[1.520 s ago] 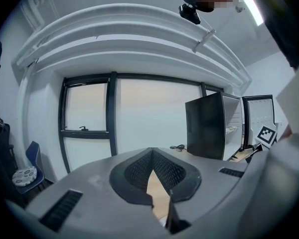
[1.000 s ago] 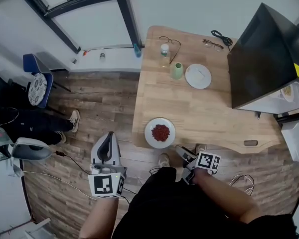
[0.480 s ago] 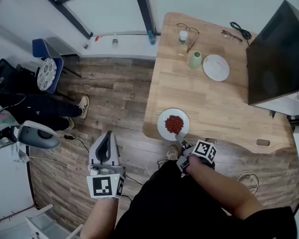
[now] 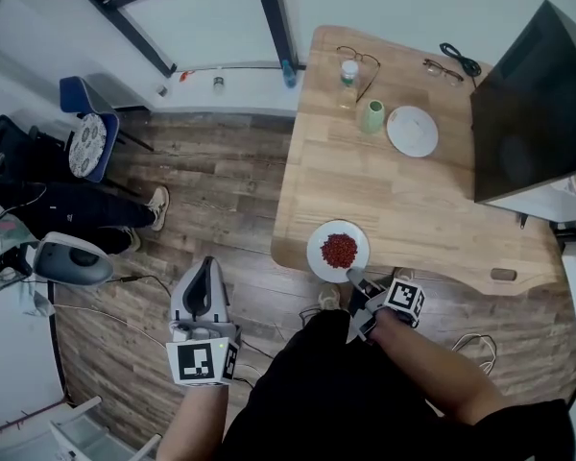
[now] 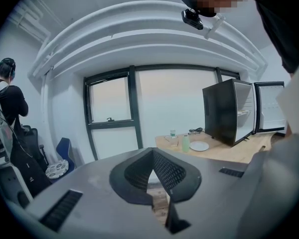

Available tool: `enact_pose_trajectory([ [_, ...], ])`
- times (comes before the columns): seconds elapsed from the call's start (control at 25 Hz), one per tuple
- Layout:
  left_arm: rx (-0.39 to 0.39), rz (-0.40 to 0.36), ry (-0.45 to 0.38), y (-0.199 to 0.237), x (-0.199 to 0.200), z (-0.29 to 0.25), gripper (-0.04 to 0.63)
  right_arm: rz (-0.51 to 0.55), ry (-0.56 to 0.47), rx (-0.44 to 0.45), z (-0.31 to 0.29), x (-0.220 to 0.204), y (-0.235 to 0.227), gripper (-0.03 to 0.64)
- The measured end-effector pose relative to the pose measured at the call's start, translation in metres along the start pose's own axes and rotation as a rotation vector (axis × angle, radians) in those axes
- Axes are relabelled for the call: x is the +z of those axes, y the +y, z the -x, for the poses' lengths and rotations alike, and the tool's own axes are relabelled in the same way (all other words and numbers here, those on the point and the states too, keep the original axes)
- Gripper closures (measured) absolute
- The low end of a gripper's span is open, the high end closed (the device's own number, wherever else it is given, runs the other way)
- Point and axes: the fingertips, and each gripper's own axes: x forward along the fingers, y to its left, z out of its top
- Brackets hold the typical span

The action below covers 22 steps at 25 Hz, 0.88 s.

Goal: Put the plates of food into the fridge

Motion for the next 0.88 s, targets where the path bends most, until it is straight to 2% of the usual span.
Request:
enact_pose_trajectory([
  [0.12, -0.028, -0.005, -0.013, -0.013, 0.006, -0.006, 0.592, -0.004, 0.002, 0.065, 0.010, 0.001, 0.009, 0.583],
  [0.48, -0.123, -0.027, -0.045, -0.056, 0.027, -0.027, 0.592, -0.003, -0.052, 0.160, 0.041, 0.025, 0.031, 0.584],
  [0.68, -0.205, -0.084, -0.086, -0.091, 0.048, -0.043, 0.592, 0.007, -0.109, 0.170, 0.068, 0.050, 0.038, 0.584],
  [0.88, -0.279, -0.064, -0.105, -0.126, 0.062, -0.069, 0.592, 0.011, -0.184, 0.171, 0.101, 0.082, 0.042, 0.584],
])
